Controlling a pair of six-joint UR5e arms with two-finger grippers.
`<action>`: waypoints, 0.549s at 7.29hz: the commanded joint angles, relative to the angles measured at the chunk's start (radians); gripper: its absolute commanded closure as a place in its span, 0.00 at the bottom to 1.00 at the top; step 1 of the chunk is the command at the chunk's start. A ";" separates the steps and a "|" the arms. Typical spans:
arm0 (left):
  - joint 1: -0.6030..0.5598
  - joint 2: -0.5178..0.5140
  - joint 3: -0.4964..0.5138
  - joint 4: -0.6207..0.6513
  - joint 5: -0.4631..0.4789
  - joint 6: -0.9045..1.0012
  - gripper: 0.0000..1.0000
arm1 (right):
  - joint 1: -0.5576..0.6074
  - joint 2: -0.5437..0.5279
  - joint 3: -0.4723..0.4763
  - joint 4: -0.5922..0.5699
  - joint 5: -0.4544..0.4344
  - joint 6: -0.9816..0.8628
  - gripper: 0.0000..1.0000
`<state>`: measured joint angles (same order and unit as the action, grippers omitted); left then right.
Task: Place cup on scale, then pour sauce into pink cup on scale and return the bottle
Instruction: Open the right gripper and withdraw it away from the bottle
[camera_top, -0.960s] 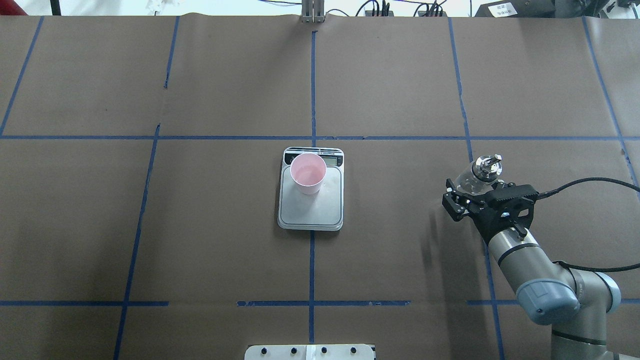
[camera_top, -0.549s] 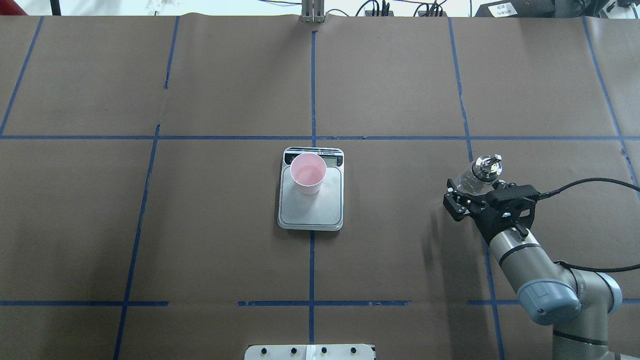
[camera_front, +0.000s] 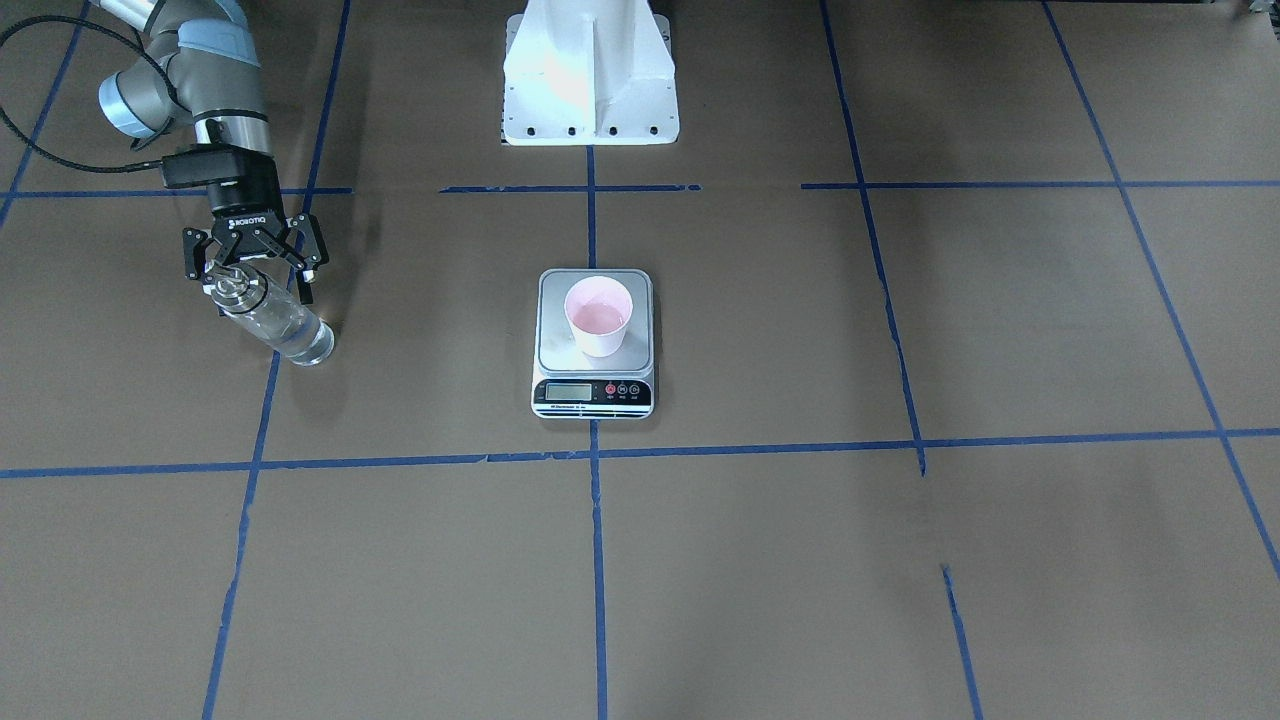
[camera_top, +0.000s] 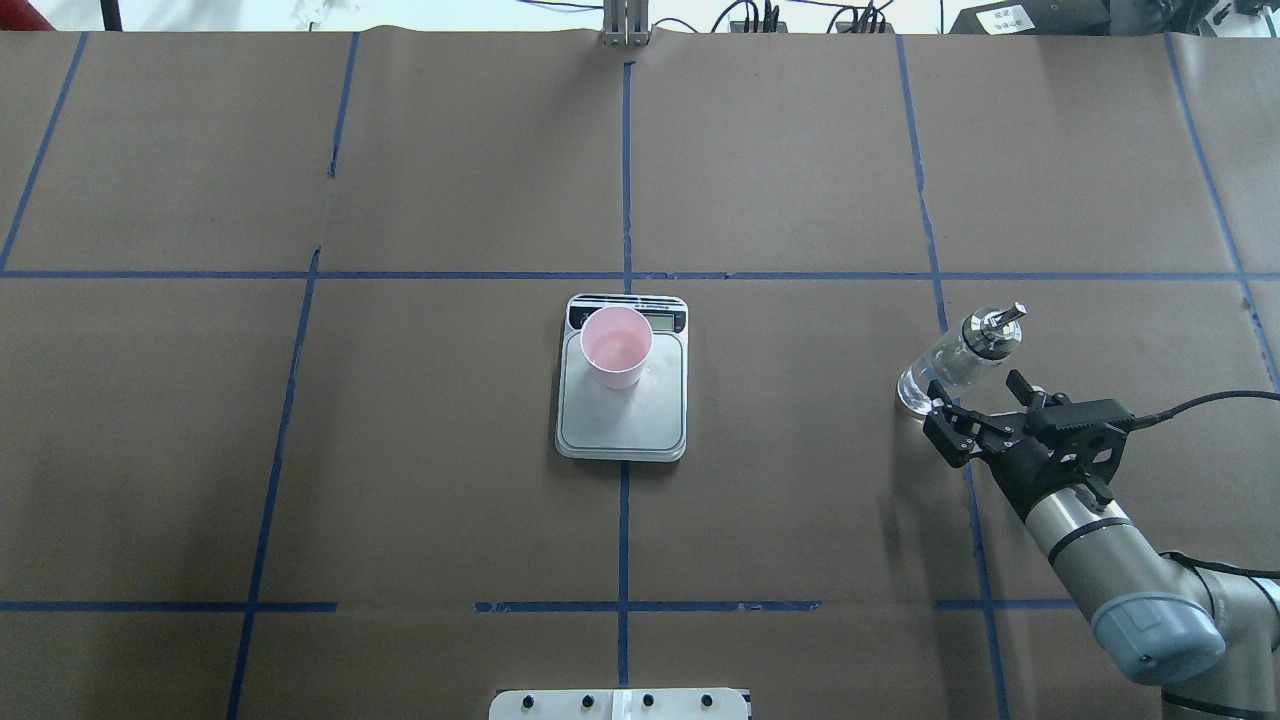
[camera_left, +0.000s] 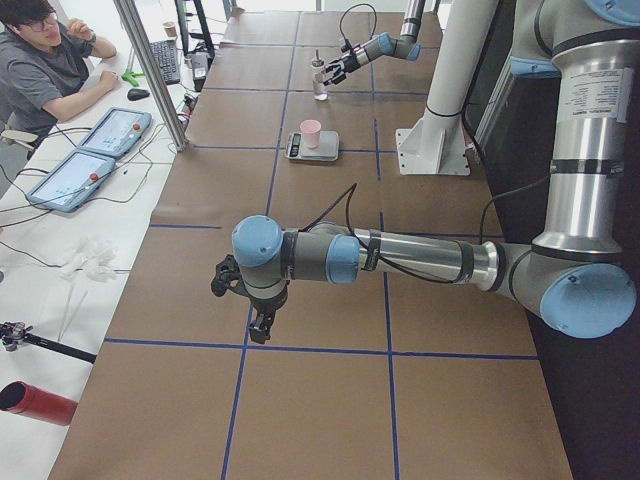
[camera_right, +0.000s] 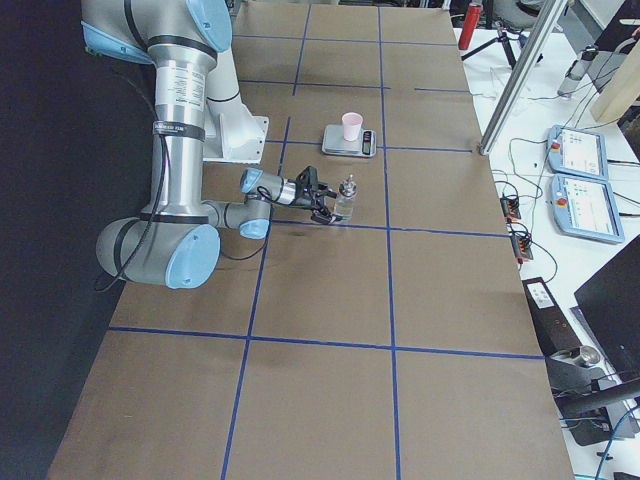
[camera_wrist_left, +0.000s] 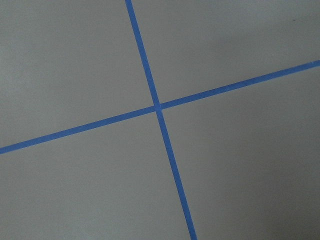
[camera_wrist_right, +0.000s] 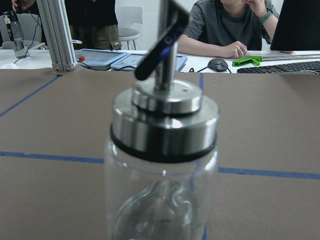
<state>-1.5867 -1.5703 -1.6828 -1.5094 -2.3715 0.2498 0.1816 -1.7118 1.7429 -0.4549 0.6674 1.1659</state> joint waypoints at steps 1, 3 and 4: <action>-0.001 0.001 0.000 0.000 0.000 0.000 0.00 | -0.043 -0.009 0.033 0.015 -0.031 0.001 0.00; -0.001 0.003 0.000 0.000 0.000 0.000 0.00 | -0.050 -0.009 0.032 0.015 -0.032 0.001 0.00; 0.001 0.003 0.000 0.000 0.000 0.000 0.00 | -0.059 -0.011 0.032 0.015 -0.031 0.001 0.00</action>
<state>-1.5874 -1.5680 -1.6828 -1.5095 -2.3715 0.2500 0.1322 -1.7214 1.7739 -0.4404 0.6362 1.1673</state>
